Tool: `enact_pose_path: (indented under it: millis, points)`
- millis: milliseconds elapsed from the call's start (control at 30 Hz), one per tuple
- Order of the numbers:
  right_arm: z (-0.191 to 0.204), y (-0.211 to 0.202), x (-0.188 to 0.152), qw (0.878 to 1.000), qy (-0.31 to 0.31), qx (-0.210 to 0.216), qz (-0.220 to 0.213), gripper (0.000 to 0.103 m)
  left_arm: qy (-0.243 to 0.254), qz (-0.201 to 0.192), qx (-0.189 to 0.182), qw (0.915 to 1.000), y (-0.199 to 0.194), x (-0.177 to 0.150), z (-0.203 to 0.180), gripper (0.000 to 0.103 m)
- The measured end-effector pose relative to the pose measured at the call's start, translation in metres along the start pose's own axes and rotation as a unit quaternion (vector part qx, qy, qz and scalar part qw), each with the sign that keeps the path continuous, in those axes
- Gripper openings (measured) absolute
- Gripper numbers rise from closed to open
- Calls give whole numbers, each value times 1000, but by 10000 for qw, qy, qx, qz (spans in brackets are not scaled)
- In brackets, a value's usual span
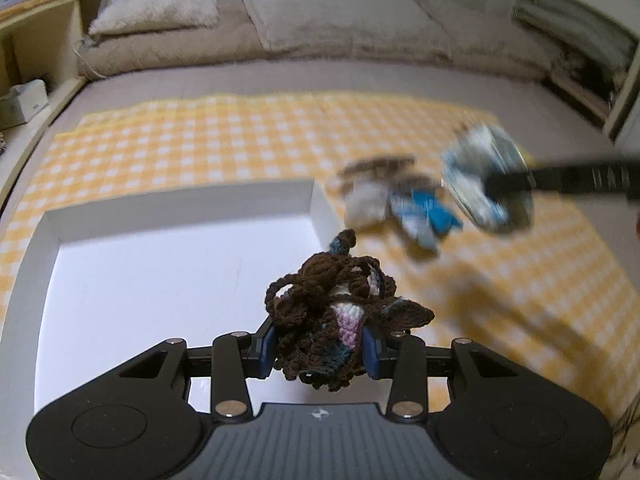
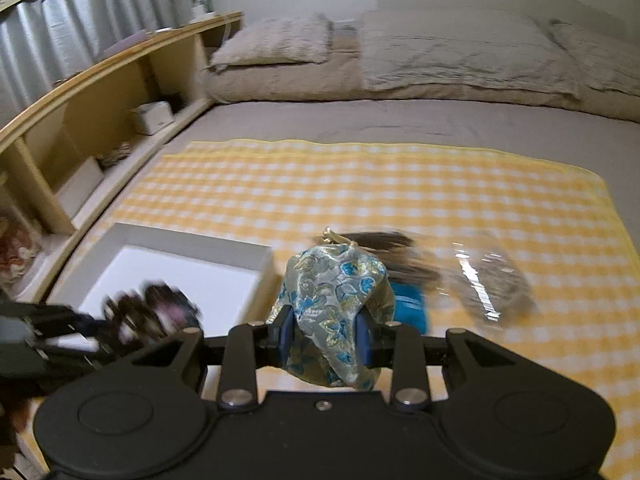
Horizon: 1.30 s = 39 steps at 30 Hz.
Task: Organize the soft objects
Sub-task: 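Carry the yarn bundle into the white box with the left gripper while the right carries the floral pouch there, then open both grippers to release the items in the box and withdraw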
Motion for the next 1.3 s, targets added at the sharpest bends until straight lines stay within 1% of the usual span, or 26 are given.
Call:
enact_pose_path:
  millis: [100, 200, 367, 500, 600, 667, 733, 767, 833, 933, 1100, 1167, 1200, 1233, 1267, 1300]
  points:
    - [27, 10, 4, 9997, -118, 193, 41, 33, 122, 257, -91, 9996, 5, -14, 4, 43]
    - [54, 23, 6, 9990, -244, 351, 121, 33, 196, 420, -164, 9988, 9, -27, 6, 43]
    - [84, 50, 4, 9977, -427, 420, 313, 33, 234, 529, -288, 9979, 14, -40, 12, 43]
    - [101, 74, 3, 9968, -467, 460, 462, 34, 288, 569, -418, 9971, 16, -41, 13, 43]
    - [109, 87, 3, 9963, -486, 489, 510, 34, 334, 591, -510, 9964, 21, -39, 9, 43]
    - [113, 96, 3, 9961, -503, 491, 526, 37, 373, 617, -562, 9958, 26, -37, 8, 46]
    - [114, 104, 2, 9958, -503, 516, 557, 44, 419, 641, -619, 9951, 31, -36, 7, 48]
    - [115, 107, 2, 9958, -500, 523, 567, 44, 437, 661, -630, 9949, 33, -36, 7, 49]
    - [113, 112, 1, 9957, -515, 512, 573, 51, 450, 705, -653, 9944, 37, -36, 7, 51]
    - [110, 114, 0, 9957, -512, 496, 597, 58, 389, 720, -708, 9941, 37, -37, 10, 55]
    - [103, 111, -1, 9957, -429, 510, 642, 59, 283, 654, -709, 9949, 31, -36, 15, 56]
    - [101, 109, 0, 9959, -418, 496, 624, 56, 239, 586, -699, 9955, 28, -34, 15, 56]
    - [101, 108, 1, 9961, -421, 489, 603, 47, 224, 552, -701, 9958, 26, -33, 15, 56]
    - [102, 107, 2, 9961, -421, 506, 582, 35, 218, 528, -705, 9959, 25, -32, 14, 56]
    - [104, 106, 3, 9961, -413, 545, 558, 31, 213, 516, -699, 9960, 25, -32, 12, 56]
    - [105, 106, 3, 9959, -403, 591, 545, 30, 217, 517, -696, 9960, 24, -32, 11, 55]
Point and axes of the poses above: each gripper's, at about its wrist camera, not at the fingertips, and y roughly the way its jaws point, z to its left, x to its top, the point moved 8 cm from there along y, roughly the way its jaws point, and after that the axes turned 3 degrees about y, right-handed, at the moved point
